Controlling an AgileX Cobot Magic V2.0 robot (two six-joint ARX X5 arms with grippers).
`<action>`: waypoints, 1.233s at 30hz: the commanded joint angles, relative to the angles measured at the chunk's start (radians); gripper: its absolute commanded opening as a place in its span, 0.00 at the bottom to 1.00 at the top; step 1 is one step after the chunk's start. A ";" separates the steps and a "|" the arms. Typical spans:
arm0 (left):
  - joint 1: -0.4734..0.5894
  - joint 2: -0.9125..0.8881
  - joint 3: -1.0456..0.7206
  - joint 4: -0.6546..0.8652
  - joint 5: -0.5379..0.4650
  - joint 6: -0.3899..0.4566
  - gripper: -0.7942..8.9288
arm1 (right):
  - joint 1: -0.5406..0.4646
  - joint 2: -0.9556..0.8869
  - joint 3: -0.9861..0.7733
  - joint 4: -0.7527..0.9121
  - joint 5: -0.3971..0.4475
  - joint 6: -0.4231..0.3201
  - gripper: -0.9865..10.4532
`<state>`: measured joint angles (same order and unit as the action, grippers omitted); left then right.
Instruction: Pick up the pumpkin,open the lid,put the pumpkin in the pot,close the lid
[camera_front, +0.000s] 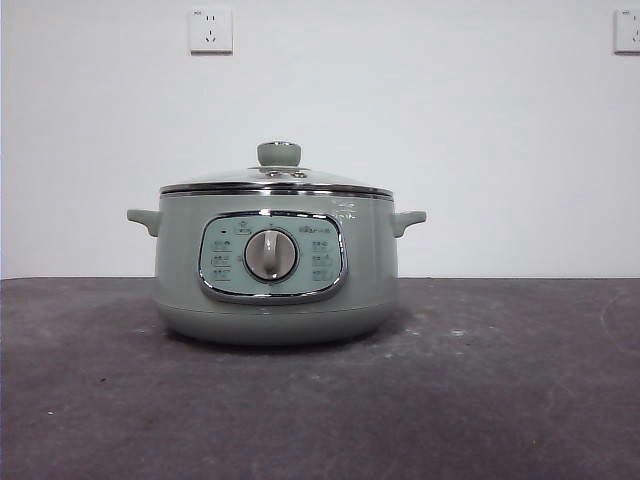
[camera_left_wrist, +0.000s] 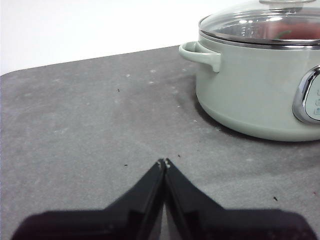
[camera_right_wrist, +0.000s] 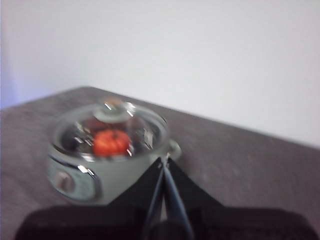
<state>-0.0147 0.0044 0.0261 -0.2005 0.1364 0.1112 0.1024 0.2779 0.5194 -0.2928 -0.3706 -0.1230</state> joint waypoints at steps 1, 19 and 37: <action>0.003 -0.003 -0.009 -0.014 -0.002 -0.007 0.08 | -0.003 -0.065 -0.109 0.035 0.059 0.057 0.09; 0.003 -0.003 -0.009 -0.014 -0.002 -0.007 0.08 | -0.003 -0.261 -0.478 0.143 0.116 0.089 0.09; 0.003 -0.003 -0.009 -0.014 -0.002 -0.007 0.08 | -0.002 -0.277 -0.512 0.129 0.116 0.136 0.09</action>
<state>-0.0147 0.0044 0.0261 -0.2005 0.1364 0.1112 0.1024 0.0040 0.0216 -0.1627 -0.2573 0.0010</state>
